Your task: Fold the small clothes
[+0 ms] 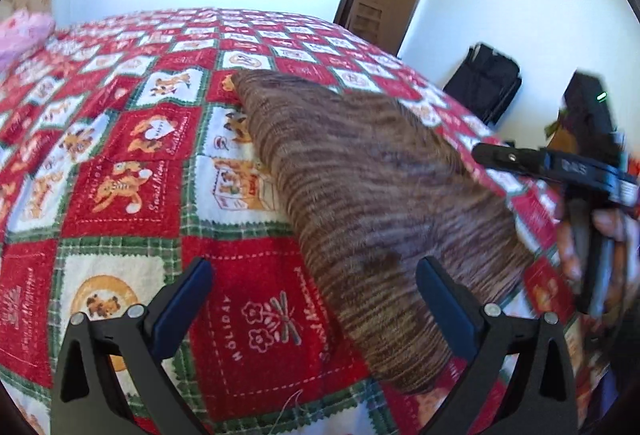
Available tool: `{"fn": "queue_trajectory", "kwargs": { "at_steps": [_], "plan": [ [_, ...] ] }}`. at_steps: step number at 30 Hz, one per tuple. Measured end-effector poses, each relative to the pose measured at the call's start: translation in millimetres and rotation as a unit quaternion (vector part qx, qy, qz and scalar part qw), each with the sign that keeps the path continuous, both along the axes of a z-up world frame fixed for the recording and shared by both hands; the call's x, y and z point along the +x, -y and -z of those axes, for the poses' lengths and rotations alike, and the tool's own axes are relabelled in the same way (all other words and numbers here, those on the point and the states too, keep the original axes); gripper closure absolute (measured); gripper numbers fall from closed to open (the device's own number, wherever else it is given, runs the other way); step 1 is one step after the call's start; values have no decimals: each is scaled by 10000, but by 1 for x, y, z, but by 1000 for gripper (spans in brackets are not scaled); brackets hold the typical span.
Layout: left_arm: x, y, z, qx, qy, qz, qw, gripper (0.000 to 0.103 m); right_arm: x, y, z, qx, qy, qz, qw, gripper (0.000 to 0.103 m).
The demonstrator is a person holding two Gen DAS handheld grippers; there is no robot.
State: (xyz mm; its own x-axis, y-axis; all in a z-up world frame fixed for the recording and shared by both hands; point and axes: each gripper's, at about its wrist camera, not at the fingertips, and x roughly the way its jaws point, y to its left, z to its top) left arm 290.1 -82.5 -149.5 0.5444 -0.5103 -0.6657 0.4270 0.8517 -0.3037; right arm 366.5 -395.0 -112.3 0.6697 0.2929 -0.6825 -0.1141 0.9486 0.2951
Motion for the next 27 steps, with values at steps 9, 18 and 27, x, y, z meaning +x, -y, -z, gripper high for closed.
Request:
{"fn": "queue_trajectory", "kwargs": {
  "at_steps": [9, 18, 27],
  "plan": [
    [15, 19, 7, -224, -345, 245, 9989, 1, 76, 29, 33, 788, -445, 252, 9956, 45],
    [21, 34, 11, -176, -347, 541, 9978, 21, 105, 13, 44, 1250, -364, -319, 9910, 51],
    [9, 44, 3, 372, 42, 529, 9979, 61, 99, -4, 39, 1094, -158, -525, 9925, 79]
  ]
}}
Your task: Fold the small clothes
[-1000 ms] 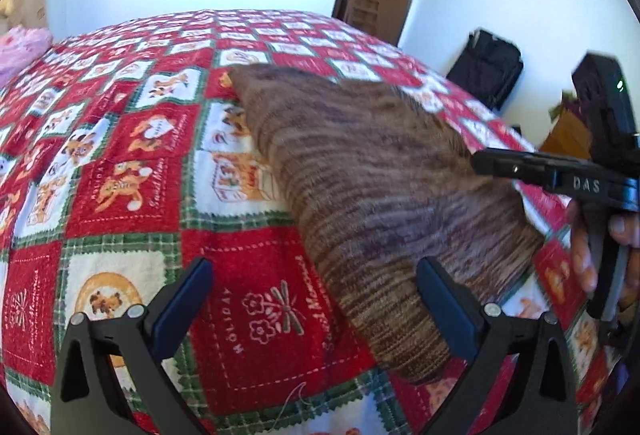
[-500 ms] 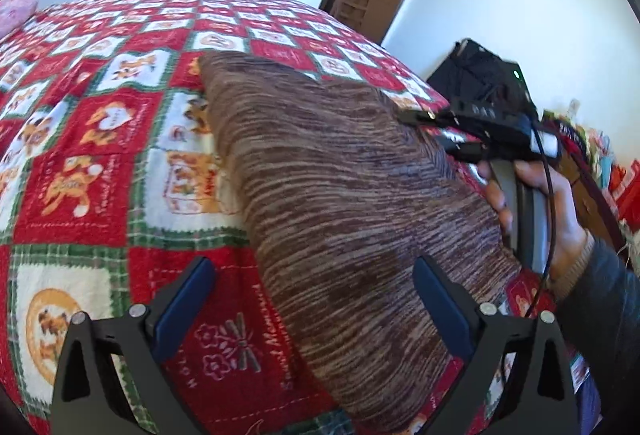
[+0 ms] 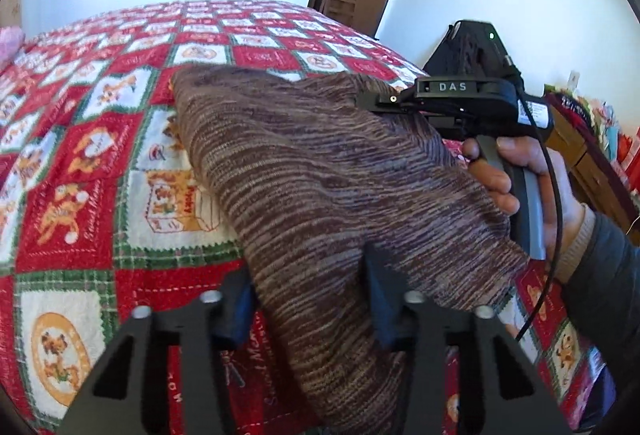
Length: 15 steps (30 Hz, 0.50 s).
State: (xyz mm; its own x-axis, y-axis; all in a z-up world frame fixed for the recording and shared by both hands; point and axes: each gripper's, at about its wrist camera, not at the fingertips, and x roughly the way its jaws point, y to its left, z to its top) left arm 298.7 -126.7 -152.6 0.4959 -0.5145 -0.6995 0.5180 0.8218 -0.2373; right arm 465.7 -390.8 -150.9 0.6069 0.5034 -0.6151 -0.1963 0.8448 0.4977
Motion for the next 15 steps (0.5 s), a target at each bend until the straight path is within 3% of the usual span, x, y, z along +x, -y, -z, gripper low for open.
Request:
{"fn": "queue_trajectory", "kwargs": {
  "at_steps": [5, 15],
  "plan": [
    [-10, 1, -13, 268, 229, 44, 9994, 72, -12, -4, -12, 152, 146, 108, 9997, 80],
    [-39, -26, -39, 315, 435, 2, 9986, 74, -44, -39, -32, 367, 201, -51, 9991, 80]
  ]
}}
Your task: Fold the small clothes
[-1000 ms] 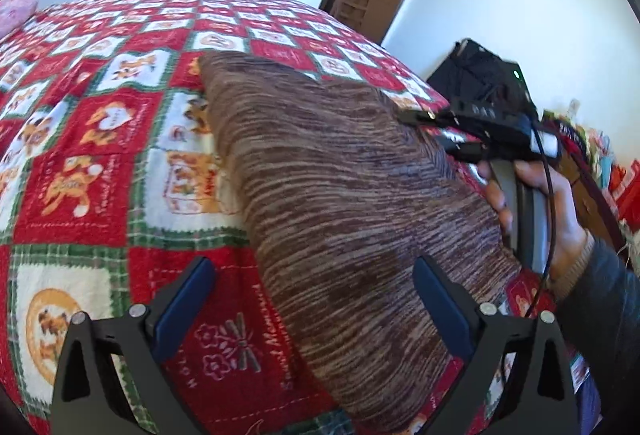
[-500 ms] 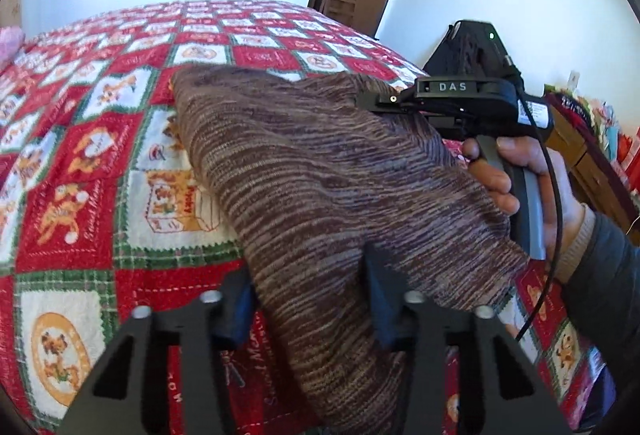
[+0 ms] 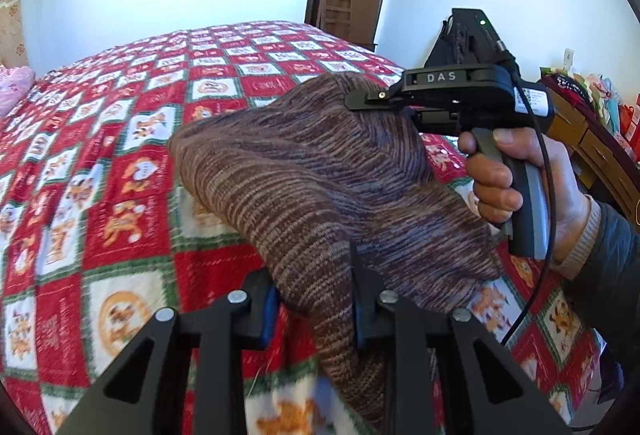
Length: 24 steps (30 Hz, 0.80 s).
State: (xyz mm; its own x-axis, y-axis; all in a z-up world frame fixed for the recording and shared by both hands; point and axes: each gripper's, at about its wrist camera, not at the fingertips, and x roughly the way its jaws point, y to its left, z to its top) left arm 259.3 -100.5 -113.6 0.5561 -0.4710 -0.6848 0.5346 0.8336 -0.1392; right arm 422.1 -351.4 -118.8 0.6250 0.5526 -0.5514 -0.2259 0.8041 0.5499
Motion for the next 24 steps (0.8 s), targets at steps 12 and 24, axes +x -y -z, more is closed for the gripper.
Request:
{"fn": "queue_trajectory", "kwargs": {
  "at_steps": [12, 24],
  "plan": [
    [-45, -67, -22, 56, 218, -450, 9987, 74, -34, -82, -11, 182, 42, -580, 9981, 80],
    [-77, -125, -34, -28, 401, -980, 9944, 75, -49, -163, -14, 265, 58, -1067, 9939, 81]
  ]
}}
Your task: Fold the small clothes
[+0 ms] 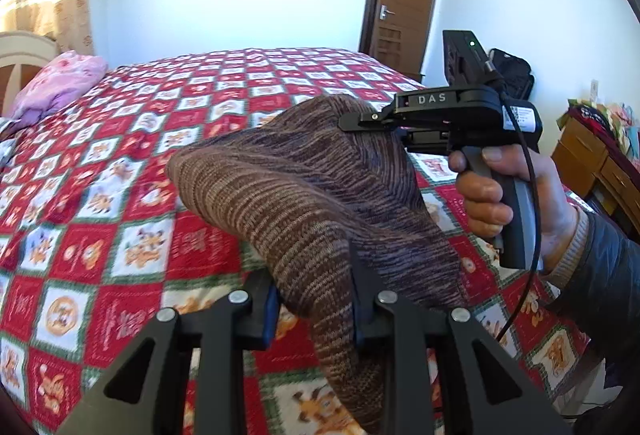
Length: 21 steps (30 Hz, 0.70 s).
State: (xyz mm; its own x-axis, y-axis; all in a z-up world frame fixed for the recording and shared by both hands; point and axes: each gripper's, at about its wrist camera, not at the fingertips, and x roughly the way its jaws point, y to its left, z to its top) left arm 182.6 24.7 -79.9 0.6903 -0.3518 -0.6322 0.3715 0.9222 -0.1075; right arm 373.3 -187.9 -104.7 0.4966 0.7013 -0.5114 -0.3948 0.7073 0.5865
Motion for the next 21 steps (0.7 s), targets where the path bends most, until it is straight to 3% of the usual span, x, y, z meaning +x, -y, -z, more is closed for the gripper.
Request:
{"fn": "queue_trajectory", "kwargs": {
  "at_steps": [21],
  "plan": [
    [-33, -82, 6, -182, 72, -820, 9964, 75, -12, -118, -1, -208, 28, -737, 9971, 81]
  ]
}}
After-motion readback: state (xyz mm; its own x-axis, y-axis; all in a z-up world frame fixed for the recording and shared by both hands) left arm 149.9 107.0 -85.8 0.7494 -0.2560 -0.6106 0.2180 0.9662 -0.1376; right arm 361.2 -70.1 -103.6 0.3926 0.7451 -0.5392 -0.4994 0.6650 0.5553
